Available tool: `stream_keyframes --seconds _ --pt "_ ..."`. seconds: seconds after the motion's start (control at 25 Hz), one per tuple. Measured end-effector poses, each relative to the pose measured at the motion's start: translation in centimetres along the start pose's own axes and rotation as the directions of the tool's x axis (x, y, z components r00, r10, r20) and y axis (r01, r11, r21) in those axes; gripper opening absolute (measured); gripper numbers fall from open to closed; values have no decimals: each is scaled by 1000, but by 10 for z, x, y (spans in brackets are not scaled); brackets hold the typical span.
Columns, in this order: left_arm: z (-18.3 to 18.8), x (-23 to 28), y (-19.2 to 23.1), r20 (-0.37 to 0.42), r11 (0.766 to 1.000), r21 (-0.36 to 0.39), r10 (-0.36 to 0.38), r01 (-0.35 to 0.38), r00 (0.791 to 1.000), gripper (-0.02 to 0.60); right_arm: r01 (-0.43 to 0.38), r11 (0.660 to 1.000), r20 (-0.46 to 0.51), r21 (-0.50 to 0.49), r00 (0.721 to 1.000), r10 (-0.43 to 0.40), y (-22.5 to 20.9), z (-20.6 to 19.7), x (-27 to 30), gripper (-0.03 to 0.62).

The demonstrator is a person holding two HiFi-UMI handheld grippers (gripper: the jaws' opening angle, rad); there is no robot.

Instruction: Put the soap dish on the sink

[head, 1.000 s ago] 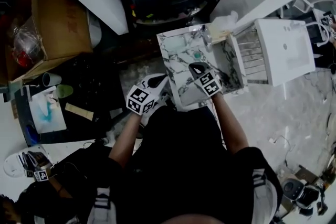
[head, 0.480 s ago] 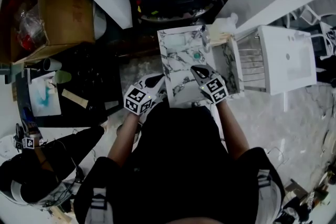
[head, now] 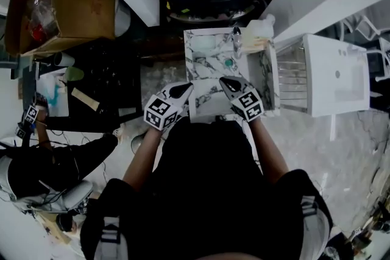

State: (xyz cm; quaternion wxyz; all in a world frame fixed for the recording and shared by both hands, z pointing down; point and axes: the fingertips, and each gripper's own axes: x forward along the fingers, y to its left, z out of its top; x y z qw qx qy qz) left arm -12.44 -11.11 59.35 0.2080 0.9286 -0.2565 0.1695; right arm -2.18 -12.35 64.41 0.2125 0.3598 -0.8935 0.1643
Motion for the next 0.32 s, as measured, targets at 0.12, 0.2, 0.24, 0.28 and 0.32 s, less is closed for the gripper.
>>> stream_keyframes --seconds 0.12,0.2,0.24,0.28,0.32 --pt "-4 1 -11 -9 1000 -6 9 -9 1000 0 -8 1000 2 0 1000 8 0 -6 -10 -3" --pt "-4 2 -16 -10 1000 -9 17 -17 1000 0 -13 1000 1 -2 1000 13 -1 -8 -17 -5" --pt "-4 3 -18 -9 1000 -9 21 -21 1000 0 -14 1000 1 -3 1000 14 -2 -9 -20 -5" --pt "-3 3 -20 -8 1000 -10 24 -24 1000 0 -16 1000 2 -3 1000 16 -3 -10 -23 -4" --pt "-3 4 -22 -6 1000 -10 27 -27 1000 0 -17 1000 3 -4 1000 17 -3 -11 -26 -4"
